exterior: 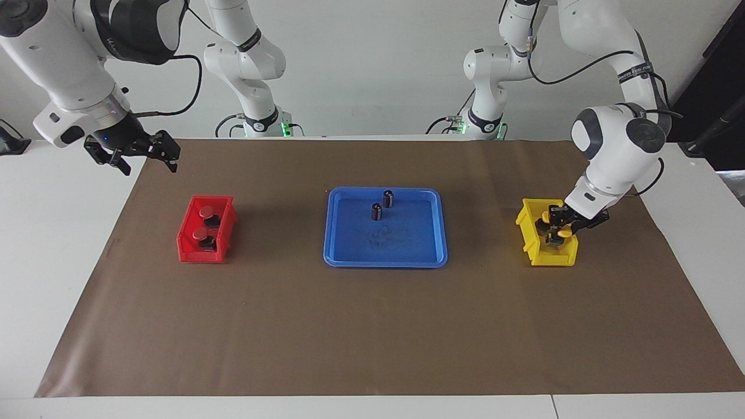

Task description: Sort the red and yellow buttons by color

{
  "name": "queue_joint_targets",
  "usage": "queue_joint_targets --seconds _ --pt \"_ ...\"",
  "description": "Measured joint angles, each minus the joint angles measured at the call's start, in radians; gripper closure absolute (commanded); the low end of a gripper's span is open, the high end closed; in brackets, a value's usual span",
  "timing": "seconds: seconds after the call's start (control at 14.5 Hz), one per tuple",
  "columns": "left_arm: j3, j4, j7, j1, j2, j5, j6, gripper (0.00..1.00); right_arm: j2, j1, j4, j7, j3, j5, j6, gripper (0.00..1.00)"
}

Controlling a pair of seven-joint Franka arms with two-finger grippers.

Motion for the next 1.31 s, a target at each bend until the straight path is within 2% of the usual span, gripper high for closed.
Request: queue_joint_targets --seconds 0.14,0.21,0.28,0.35,0.55,0.69,0.76,0.83,1.04,1.31 --pt "0.000 -0.034 0.000 0.000 0.000 0.000 0.056 0.96 -0.001 0.019 0.002 0.010 -0.003 -0.001 -0.003 0.00" --pt "-0.001 -0.049 0.000 0.000 0.001 0.000 0.081 0.81 -0.001 0.028 0.002 0.011 -0.008 -0.001 -0.003 0.00" --pt "-0.001 -0.061 0.000 0.000 0.004 0.000 0.103 0.59 -0.001 0.036 0.002 0.011 -0.013 -0.001 -0.004 0.00" --pt "-0.001 -0.067 0.000 0.000 0.008 0.000 0.114 0.47 -0.001 0.038 0.002 0.011 -0.013 -0.002 -0.006 0.00" --pt "-0.003 -0.068 0.000 0.000 0.010 0.000 0.123 0.38 -0.001 0.039 0.002 0.011 -0.014 -0.004 -0.019 0.00" --pt "-0.006 -0.061 -0.001 0.000 0.009 0.000 0.122 0.27 -0.001 0.040 0.002 0.011 -0.014 -0.005 -0.024 0.00" --pt "-0.009 -0.050 -0.004 0.000 0.007 0.000 0.111 0.11 -0.001 0.042 0.002 0.011 -0.014 -0.005 -0.030 0.00" --pt "-0.011 -0.025 -0.008 0.000 0.005 0.000 0.076 0.00 -0.001 0.045 0.002 0.011 -0.014 -0.005 -0.034 0.00" --pt "-0.013 0.145 -0.010 0.000 -0.004 0.000 -0.145 0.00 -0.001 0.047 0.002 0.011 -0.014 -0.009 -0.039 0.00" --pt "-0.023 0.498 -0.010 -0.014 -0.013 -0.001 -0.554 0.00 -0.001 0.045 0.003 0.011 -0.022 -0.011 -0.039 0.00"
